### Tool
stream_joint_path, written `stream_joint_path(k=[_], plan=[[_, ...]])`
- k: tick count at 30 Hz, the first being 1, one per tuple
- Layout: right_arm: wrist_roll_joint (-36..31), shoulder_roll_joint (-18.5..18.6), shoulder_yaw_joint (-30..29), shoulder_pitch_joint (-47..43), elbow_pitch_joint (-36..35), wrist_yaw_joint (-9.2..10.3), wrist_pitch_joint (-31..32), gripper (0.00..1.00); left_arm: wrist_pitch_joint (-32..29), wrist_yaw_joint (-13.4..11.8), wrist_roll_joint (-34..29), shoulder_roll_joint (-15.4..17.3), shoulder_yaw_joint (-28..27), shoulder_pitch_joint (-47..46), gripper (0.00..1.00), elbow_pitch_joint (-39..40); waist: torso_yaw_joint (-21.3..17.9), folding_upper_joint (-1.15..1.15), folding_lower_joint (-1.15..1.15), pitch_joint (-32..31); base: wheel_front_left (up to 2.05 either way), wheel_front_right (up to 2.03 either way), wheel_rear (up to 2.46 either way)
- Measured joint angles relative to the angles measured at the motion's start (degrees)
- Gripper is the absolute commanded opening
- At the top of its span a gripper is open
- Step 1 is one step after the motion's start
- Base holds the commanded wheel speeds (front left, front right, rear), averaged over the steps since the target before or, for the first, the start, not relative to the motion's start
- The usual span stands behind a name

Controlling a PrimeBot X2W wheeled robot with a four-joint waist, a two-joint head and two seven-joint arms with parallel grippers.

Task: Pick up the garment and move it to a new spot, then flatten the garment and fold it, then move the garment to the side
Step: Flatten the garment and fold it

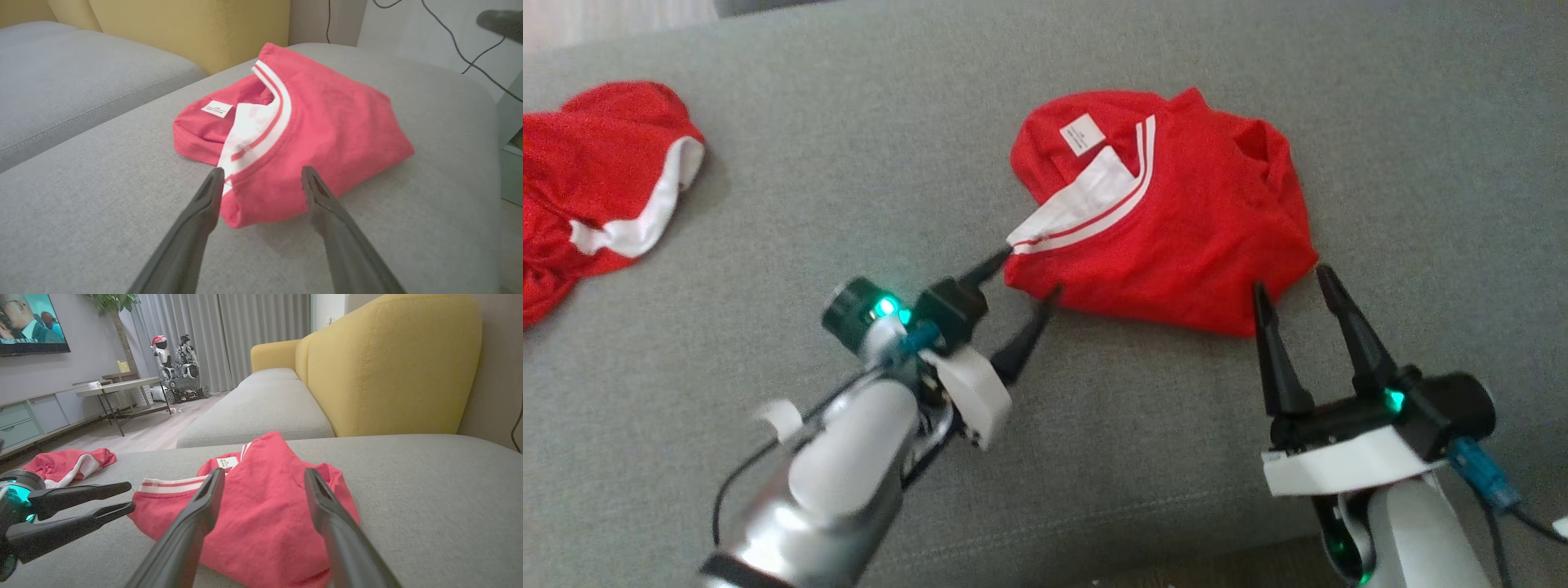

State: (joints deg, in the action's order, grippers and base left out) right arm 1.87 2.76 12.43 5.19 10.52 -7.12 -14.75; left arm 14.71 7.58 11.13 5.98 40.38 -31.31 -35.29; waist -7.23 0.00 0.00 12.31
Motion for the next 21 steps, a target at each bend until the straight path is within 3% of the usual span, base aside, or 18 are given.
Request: stream_joint_path(k=[9,10,11,12,13,18,21], plan=[[0.63,0.00,-0.34,2.37,-1.05,0.00,0.00,1.00,0.01,-0.01,-0.37,-0.09,0.58,-5.72,1.00,-4.14,-0.91,0.00,0.00,3.31,0.00,0.00,0.00],[0.63,0.00,-0.42,2.37,-1.08,0.00,0.00,1.00,0.00,0.00,-0.22,-0.12,1.51,-5.72,0.89,-4.19,-0.94,0.00,0.00,3.50,0.00,0.00,0.00],[0.73,0.00,-0.53,2.37,-1.11,0.00,0.00,1.00,0.00,0.00,0.49,-0.32,2.02,-5.70,0.36,-4.41,-0.95,0.00,0.00,3.64,0.00,0.00,0.00],[0.98,0.00,-0.65,2.37,-1.11,0.00,0.00,1.00,0.00,0.00,1.07,-0.43,2.75,-5.73,0.13,-4.71,-0.93,0.00,0.00,3.73,0.00,0.00,0.00],[1.04,0.00,-0.76,2.37,-1.11,0.00,0.00,1.00,0.01,0.00,1.36,-0.38,3.83,-5.75,0.00,-4.89,-0.93,0.00,0.00,3.74,0.00,0.00,0.00],[1.65,0.00,-0.67,2.40,-1.23,0.00,0.00,1.00,0.00,0.00,5.77,0.05,6.61,-5.75,0.00,-3.94,-1.39,0.00,0.01,3.16,0.00,0.00,0.00],[2.12,0.00,-0.22,2.39,-1.27,0.00,0.00,1.00,0.00,-0.01,11.49,0.05,7.48,-5.78,0.00,-0.33,-2.01,0.00,0.00,2.20,0.00,0.00,0.00]])
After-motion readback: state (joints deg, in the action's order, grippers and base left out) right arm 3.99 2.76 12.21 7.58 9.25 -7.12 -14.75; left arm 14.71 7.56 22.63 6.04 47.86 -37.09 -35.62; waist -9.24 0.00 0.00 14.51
